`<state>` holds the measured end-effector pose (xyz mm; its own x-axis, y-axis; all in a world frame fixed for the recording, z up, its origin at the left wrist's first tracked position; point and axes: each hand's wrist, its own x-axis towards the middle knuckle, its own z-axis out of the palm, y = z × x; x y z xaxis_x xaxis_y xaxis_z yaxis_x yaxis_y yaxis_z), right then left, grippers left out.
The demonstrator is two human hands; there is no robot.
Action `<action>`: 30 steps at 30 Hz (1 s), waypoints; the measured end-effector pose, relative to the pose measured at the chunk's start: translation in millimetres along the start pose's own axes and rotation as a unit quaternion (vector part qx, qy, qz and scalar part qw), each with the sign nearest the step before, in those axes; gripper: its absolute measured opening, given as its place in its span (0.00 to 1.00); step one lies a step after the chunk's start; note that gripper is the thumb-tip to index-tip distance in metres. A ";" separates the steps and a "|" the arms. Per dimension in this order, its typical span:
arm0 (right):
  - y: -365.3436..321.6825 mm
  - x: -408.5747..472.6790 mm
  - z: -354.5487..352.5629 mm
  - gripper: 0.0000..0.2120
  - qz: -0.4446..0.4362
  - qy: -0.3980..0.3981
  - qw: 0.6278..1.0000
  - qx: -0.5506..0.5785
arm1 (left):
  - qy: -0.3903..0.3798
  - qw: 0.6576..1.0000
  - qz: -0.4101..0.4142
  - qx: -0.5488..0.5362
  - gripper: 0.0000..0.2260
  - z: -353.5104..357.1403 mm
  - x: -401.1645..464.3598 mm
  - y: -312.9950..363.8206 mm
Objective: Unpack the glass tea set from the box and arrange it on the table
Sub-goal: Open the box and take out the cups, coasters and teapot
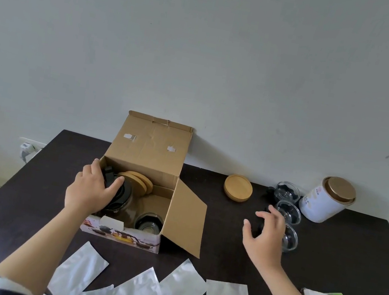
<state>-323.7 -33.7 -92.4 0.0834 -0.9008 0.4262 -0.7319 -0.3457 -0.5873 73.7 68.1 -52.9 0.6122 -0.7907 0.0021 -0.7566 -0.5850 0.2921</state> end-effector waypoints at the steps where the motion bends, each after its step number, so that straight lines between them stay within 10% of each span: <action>1: -17.3 0.8 6.8 0.15 -0.016 -0.011 0.999 0.027 | 0.000 1.000 0.000 -0.001 0.38 0.0 0.0 -0.3; 9: -166.3 11.4 63.5 0.10 -0.193 -0.186 0.951 0.155 | -0.001 1.000 0.004 -0.004 0.39 1.3 1.6 -2.7; 13: -209.6 17.2 96.1 0.16 -0.161 -0.479 0.862 -0.044 | 0.000 1.000 0.004 -0.006 0.39 2.7 2.1 -3.6; 19: -227.4 16.9 122.6 0.17 -0.136 -0.620 0.731 -0.250 | -0.003 1.000 0.015 0.009 0.41 2.5 1.7 -1.2; 30: -224.9 9.6 117.9 0.29 -0.125 -0.537 0.811 -0.194 | -0.011 0.998 0.026 0.052 0.41 4.7 4.5 -4.8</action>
<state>-78.6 4.4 -37.4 0.6504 -0.5968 -0.4698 -0.7419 -0.6317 -0.2248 79.0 66.6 -58.8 0.5669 -0.8238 -0.0076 -0.8076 -0.5575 0.1920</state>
